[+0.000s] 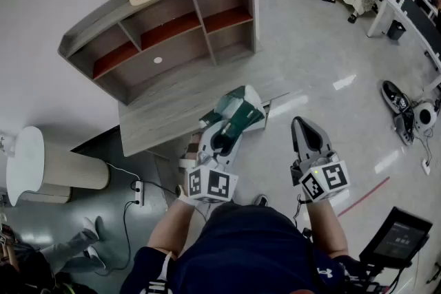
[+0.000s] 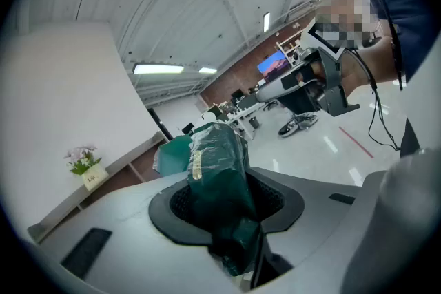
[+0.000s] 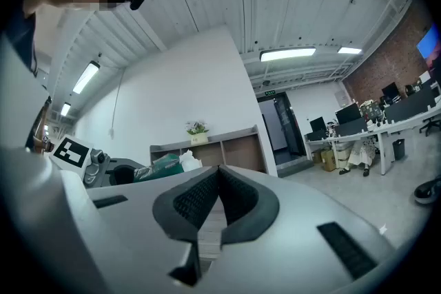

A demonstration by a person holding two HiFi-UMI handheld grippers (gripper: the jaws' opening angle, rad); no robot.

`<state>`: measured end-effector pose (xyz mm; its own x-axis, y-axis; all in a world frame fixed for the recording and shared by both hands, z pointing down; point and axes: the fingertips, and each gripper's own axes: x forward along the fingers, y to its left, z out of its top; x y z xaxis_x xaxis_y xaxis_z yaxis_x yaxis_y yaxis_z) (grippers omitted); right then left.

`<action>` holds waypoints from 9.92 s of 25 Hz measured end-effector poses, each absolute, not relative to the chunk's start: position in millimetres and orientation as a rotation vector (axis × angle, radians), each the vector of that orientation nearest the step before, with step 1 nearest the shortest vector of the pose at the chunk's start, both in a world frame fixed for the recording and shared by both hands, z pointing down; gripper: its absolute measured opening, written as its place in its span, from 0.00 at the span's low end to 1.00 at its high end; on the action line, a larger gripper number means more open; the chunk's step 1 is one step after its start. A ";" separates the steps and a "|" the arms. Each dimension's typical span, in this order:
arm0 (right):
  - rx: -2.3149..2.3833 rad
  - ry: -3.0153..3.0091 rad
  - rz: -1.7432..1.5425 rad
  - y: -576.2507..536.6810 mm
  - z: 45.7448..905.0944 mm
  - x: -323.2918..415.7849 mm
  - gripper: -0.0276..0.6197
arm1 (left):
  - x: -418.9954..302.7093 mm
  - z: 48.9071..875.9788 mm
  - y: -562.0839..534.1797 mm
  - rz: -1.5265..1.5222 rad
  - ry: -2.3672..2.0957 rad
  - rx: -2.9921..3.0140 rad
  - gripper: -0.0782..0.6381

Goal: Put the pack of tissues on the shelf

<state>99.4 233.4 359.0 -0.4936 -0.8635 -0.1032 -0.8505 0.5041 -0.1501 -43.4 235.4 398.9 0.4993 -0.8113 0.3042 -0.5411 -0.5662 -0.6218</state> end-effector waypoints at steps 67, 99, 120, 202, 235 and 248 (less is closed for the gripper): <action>-1.679 2.548 -0.271 -24.2 391.5 53.3 0.05 | -85.5 440.4 -30.5 -0.839 0.849 -2.341 0.33; -1.282 2.755 -0.380 -217.3 400.6 93.3 0.05 | -46.0 468.6 -199.3 -1.039 1.022 -2.150 0.33; -1.268 2.711 -0.449 -260.2 401.9 95.3 0.05 | -63.9 476.6 -268.0 -1.065 1.008 -2.122 0.33; -1.415 2.589 -0.384 -260.1 366.2 79.0 0.05 | -51.4 367.6 -264.4 -0.495 1.390 -2.494 0.43; -1.488 2.531 -0.164 -232.2 326.6 89.7 0.05 | -18.2 345.1 -233.8 -0.190 1.190 -2.708 0.38; -1.492 2.528 -0.130 -229.0 323.6 91.2 0.05 | -14.6 339.7 -235.3 -0.142 1.197 -2.717 0.38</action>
